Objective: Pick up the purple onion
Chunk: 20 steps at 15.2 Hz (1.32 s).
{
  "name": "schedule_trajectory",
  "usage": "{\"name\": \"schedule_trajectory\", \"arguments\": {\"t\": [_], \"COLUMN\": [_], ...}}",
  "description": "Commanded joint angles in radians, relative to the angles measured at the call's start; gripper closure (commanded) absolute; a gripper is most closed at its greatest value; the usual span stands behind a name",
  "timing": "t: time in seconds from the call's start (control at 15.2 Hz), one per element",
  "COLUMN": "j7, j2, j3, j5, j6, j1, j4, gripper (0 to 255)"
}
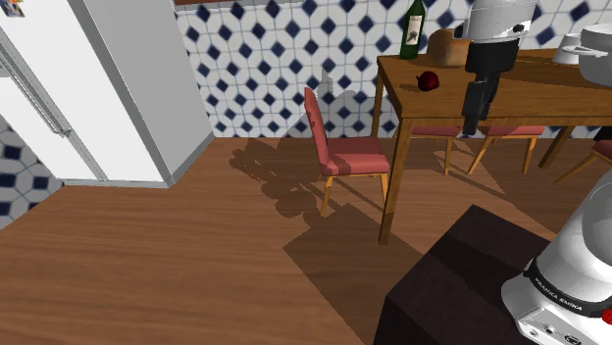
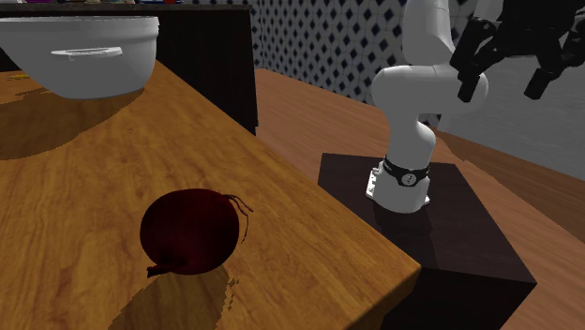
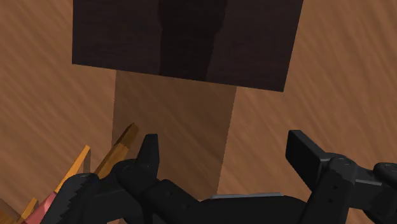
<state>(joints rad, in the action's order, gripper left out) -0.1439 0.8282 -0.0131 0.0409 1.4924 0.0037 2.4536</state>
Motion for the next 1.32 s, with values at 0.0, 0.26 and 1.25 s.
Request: {"name": "schedule_trajectory", "arguments": {"t": [0.0,0.26,1.25], "j7": [0.0,0.007,0.034], "j2": [0.0,-0.135,-0.621], "j3": [0.0,0.033,0.161], "j5": [0.0,-0.03,-0.073], "j6": [0.0,0.07,0.195], "j1": [0.0,-0.041,-0.155], "j4": [0.0,-0.075,-0.48], "gripper": [0,0,0]}}
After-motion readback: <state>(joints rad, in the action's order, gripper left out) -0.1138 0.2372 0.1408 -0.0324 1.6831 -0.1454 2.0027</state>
